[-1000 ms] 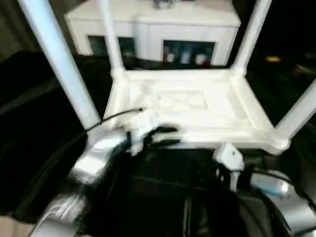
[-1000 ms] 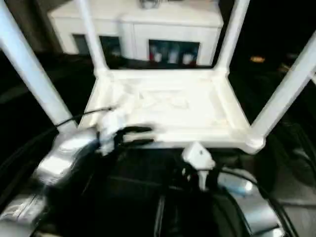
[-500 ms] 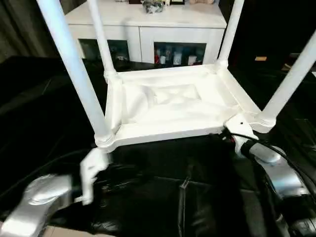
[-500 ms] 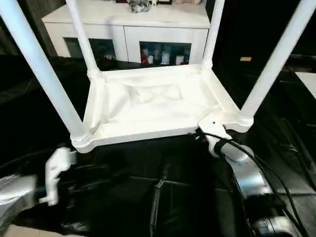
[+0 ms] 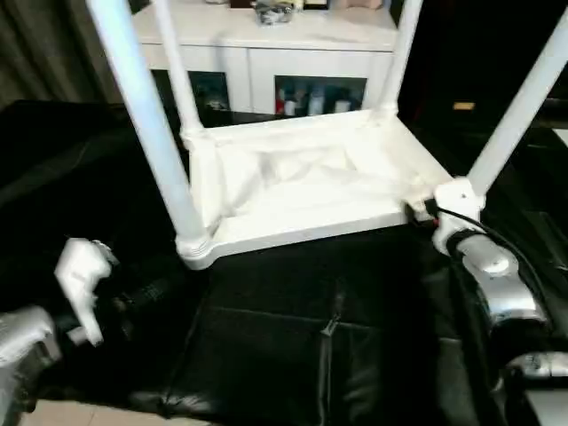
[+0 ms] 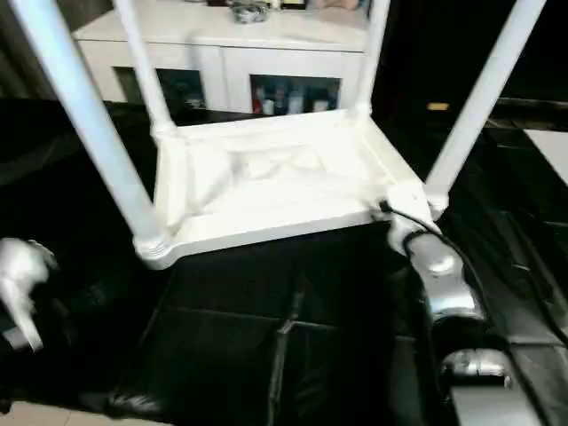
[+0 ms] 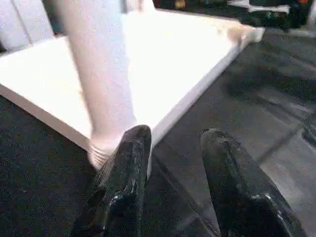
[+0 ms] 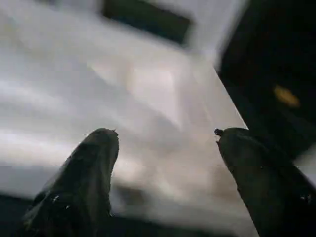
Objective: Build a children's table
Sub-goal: Rotate table base
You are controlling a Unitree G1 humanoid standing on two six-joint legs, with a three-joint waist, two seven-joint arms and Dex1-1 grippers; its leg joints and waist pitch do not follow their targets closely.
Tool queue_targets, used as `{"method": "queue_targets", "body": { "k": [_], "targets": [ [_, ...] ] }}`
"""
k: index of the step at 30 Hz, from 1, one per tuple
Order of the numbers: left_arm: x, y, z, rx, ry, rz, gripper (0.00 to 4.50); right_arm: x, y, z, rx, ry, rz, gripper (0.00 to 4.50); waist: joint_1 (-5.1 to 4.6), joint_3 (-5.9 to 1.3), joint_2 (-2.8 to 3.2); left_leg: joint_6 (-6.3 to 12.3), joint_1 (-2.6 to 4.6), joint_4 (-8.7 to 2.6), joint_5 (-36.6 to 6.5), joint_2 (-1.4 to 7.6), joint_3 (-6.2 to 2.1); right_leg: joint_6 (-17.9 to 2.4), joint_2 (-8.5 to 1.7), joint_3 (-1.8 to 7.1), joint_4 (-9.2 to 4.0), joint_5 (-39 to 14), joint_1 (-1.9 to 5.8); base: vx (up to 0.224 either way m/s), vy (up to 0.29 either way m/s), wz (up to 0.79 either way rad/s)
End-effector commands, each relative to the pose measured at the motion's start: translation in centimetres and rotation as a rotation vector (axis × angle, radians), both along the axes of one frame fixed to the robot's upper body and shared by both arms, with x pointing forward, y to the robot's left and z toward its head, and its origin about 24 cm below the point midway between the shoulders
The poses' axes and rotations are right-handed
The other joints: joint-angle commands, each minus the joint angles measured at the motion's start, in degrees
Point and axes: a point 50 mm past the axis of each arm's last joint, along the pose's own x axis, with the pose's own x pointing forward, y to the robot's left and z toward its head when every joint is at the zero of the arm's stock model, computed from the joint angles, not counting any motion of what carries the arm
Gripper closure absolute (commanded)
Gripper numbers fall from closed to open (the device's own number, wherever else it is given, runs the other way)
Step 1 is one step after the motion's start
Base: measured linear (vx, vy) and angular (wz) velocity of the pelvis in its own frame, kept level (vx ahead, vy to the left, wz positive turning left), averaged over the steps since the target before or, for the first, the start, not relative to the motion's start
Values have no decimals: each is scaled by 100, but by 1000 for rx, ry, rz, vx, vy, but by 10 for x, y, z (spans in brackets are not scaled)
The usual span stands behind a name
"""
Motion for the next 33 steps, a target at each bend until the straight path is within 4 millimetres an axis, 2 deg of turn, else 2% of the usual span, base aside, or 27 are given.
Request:
{"method": "queue_targets", "body": {
  "k": [1, 3, 4, 5, 6, 9, 10, 11, 12, 15, 18, 19, 22, 24, 26, 28, 30, 31, 33],
  "targets": [
    [-1, 7, 1, -29, -3, 12, 238, -4, 5, 3, 39, -19, 63, 81, 5, -315, -24, -47, 124, -539, -2378, 248, -159, -1017, -199, 163, -435, -2092, 122, 0, 0, 0],
    [4, 7, 7, -67, -31, 9, 238, -13, 11, 0, 48, -12, 119, 81, 29, -326, -8, -17, 161, -529, -2240, 259, -132, -1150, -177, 179, -425, -1794, 101, 0, 0, 0],
    [8, 5, 9, -64, -46, -1, 225, -17, 14, -3, 43, -7, 137, 81, 24, -333, -27, -8, 153, -529, -2187, 261, -132, -1190, -170, 176, -405, -1694, 108, 0, 0, 0],
    [15, 1, 11, -62, -59, -12, 203, -22, 16, -8, 45, 14, 163, 81, 48, -346, -11, 12, 159, -528, -2091, 262, -126, -1239, -177, 174, -396, -1557, 116, 0, 0, 0],
    [17, 1, 11, -62, -60, -14, 203, -22, 17, -9, 46, 18, 167, 81, 56, -349, -10, 20, 169, -523, -2059, 263, -120, -1260, -177, 178, -395, -1506, 113, 0, 0, 0],
    [28, 3, 13, -51, -80, 8, 190, -28, 19, -13, 41, 37, 215, 81, 98, -366, -22, 84, 139, -506, -1741, 254, -113, -1351, -176, 176, -338, -1113, 162, 0, 0, 0],
    [32, 6, 13, -41, -80, 13, 164, -30, 20, -14, 40, 41, 231, 81, 103, -378, -12, 107, 143, -493, -1636, 250, -106, -1356, -179, 175, -329, -997, 169, 0, 0, 0],
    [37, 9, 15, -50, -86, 20, 157, -33, 21, -14, 45, 47, 256, 81, 101, -385, 11, 113, 140, -485, -1578, 251, -113, -1373, -186, 175, -307, -908, 179, 0, 0, 0],
    [38, 9, 15, -52, -87, 21, 152, -34, 21, -14, 47, 48, 260, 81, 106, -375, -3, 133, 133, -489, -1561, 243, -106, -1354, -176, 175, -324, -906, 186, 0, 0, 0],
    [51, 12, 20, -82, -87, 5, 119, -41, 20, -15, 62, 82, 291, 81, 123, -394, -7, 187, 136, -475, -1409, 253, -104, -1475, -177, 162, -280, -681, 210, 0, 0, 0],
    [60, 10, 24, -110, -95, -8, 96, -41, 17, -21, 32, 122, 271, 81, 123, -380, 0, 147, 140, -480, -1508, 256, -99, -1536, -190, 158, -297, -810, 200, 0, 0, 0],
    [63, 9, 25, -119, -99, -7, 74, -40, 16, -23, 25, 136, 261, 81, 125, -378, -8, 101, 154, -481, -1597, 255, -97, -1541, -194, 161, -304, -937, 192, 0, 0, 0],
    [67, 4, 26, -160, -87, -45, 67, -36, 10, -31, -6, 184, 185, 81, 120, -356, -17, -44, 158, -496, -1797, 252, -105, -1507, -219, 168, -336, -1360, 183, 0, 0, 0],
    [68, -4, 29, -222, -58, -101, 35, -31, 3, -36, -23, 219, 98, 81, 114, -352, -30, -87, 161, -496, -1877, 256, -107, -1453, -231, 175, -351, -1521, 177, 0, 0, 0],
    [67, -12, 33, -284, -29, -164, 24, -27, -5, -40, -26, 243, 9, 81, 119, -357, -31, -154, 168, -497, -1824, 251, -103, -1491, -232, 173, -342, -1575, 164, 0, 0, 0],
    [67, -20, 36, -324, -17, -209, 16, -21, -12, -41, -34, 252, -75, 81, 114, -357, -56, -139, 154, -482, -1781, 242, -94, -1491, -224, 175, -345, -1515, 164, 0, 0, 0],
    [70, -23, 36, -317, -22, -222, 7, -18, -15, -41, -37, 258, -102, 81, 118, -368, -48, -98, 162, -471, -1693, 233, -92, -1470, -214, 173, -343, -1444, 171, 0, 0, 0],
    [72, -25, 35, -311, -22, -229, 7, -16, -16, -41, -45, 259, -118, 81, 132, -370, -83, -51, 156, -467, -1625, 240, -95, -1451, -221, 176, -336, -1429, 180, 0, 0, 0],
    [81, -31, 34, -284, -48, -212, 7, -11, -19, -41, -53, 270, -156, 81, 140, -377, -90, -36, 159, -457, -1490, 239, -85, -1466, -216, 169, -342, -1320, 179, 0, 0, 0]
  ]
}}
